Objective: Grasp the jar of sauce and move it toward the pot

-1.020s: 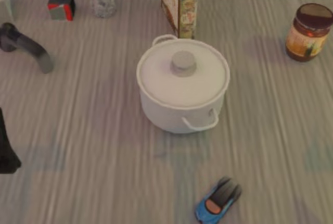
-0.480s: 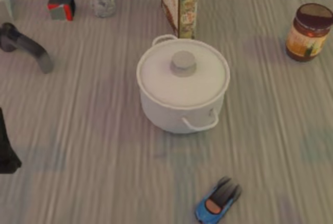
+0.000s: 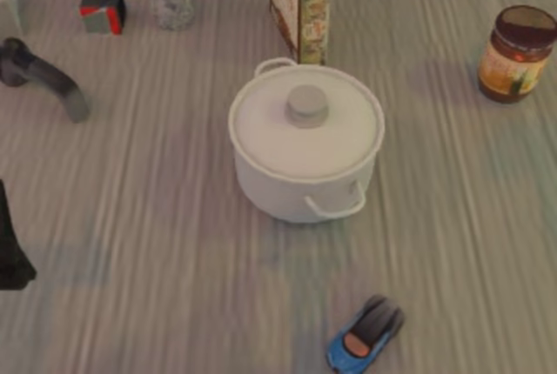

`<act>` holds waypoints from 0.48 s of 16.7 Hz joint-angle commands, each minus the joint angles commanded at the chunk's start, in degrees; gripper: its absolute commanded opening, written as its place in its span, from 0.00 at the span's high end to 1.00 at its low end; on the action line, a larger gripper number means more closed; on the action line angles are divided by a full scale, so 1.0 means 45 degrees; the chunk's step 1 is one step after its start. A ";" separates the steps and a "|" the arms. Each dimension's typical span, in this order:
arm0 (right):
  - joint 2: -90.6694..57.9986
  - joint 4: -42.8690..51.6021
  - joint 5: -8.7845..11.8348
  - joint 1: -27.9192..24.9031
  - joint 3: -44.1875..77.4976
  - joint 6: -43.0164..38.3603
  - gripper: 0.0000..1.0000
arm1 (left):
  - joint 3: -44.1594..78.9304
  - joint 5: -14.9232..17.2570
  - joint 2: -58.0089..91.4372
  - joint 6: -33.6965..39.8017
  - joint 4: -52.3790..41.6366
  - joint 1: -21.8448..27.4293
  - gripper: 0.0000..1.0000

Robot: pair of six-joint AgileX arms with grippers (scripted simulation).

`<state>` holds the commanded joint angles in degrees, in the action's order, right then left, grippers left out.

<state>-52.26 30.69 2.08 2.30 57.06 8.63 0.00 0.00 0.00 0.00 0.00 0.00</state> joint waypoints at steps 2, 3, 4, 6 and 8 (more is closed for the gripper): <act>-0.2446 0.1096 0.0113 0.0062 0.2798 0.0509 0.00 | 0.0000 0.0000 0.0000 0.0000 0.0000 0.0000 0.00; -0.3718 0.1648 0.0182 0.0078 0.4207 0.0781 0.00 | 0.0000 0.0000 0.0000 0.0000 0.0000 0.0000 0.00; -0.5017 0.2201 0.0257 0.0084 0.5610 0.1060 0.00 | 0.0000 0.0000 0.0000 0.0000 0.0000 0.0000 0.00; -0.7679 0.3311 0.0423 0.0068 0.8355 0.1635 0.00 | 0.0000 0.0000 0.0000 0.0000 0.0000 0.0000 0.00; -1.0359 0.4417 0.0602 0.0020 1.0948 0.2215 0.00 | 0.0000 0.0000 0.0000 0.0000 0.0000 0.0000 0.00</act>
<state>-98.88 50.57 4.79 2.39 106.32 18.60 0.00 0.00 0.00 0.00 0.00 0.00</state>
